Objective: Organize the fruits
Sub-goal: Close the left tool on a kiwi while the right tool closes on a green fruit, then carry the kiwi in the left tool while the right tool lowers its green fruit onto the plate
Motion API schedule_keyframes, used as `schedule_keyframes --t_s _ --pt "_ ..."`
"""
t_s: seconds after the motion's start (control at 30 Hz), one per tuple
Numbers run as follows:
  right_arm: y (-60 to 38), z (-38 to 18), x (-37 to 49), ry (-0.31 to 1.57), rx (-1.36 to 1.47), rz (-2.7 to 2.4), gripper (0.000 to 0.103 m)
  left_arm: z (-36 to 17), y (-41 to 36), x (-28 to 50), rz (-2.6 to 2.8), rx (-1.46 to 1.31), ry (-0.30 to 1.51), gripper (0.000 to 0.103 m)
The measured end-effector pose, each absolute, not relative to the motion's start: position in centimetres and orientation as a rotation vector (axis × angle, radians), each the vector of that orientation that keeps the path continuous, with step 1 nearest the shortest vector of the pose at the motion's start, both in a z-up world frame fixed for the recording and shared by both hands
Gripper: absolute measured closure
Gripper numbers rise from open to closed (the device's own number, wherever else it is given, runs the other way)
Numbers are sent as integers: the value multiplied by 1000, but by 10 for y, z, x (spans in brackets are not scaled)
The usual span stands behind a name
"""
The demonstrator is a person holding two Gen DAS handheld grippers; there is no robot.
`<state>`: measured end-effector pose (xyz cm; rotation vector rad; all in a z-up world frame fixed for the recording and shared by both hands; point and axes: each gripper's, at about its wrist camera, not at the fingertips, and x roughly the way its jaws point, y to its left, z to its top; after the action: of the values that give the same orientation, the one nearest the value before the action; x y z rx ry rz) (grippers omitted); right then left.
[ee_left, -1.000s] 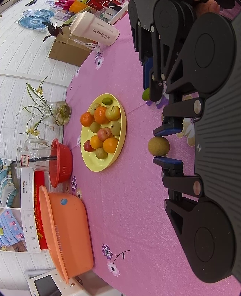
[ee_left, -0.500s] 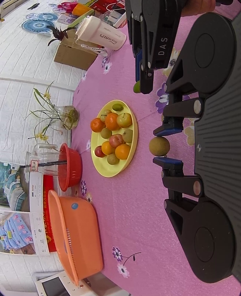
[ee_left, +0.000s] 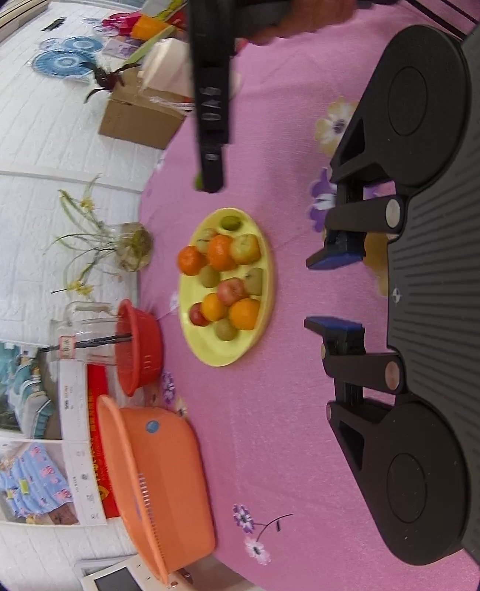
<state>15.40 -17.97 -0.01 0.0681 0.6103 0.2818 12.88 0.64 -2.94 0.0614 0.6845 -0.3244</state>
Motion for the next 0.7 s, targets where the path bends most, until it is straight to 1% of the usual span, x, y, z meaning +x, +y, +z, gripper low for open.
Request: schedule_keyframes --t_s 0.03,0.13,0.23,0.3,0.33,0.37,0.47,0.7 --pt "-181 -1 154 612 72 278 31 -35 6 129 -316 71 697 67" --pt "-184 -6 156 626 81 268 31 -47 4 130 -322 82 733 67" --pt "-187 -10 157 637 87 262 31 -48 1 126 -350 84 731 66" --pt "-189 -12 158 642 92 261 31 -46 1 120 -377 75 718 60" --pt "-190 -12 159 643 93 260 31 -45 0 118 -387 66 713 54" --pt "-190 -13 160 644 94 259 31 -43 -1 115 -399 60 705 53" --pt "-192 -15 162 646 101 259 31 -41 -8 110 -438 72 694 53" --pt "-194 -17 164 646 105 258 31 -48 -32 99 -552 106 728 53"
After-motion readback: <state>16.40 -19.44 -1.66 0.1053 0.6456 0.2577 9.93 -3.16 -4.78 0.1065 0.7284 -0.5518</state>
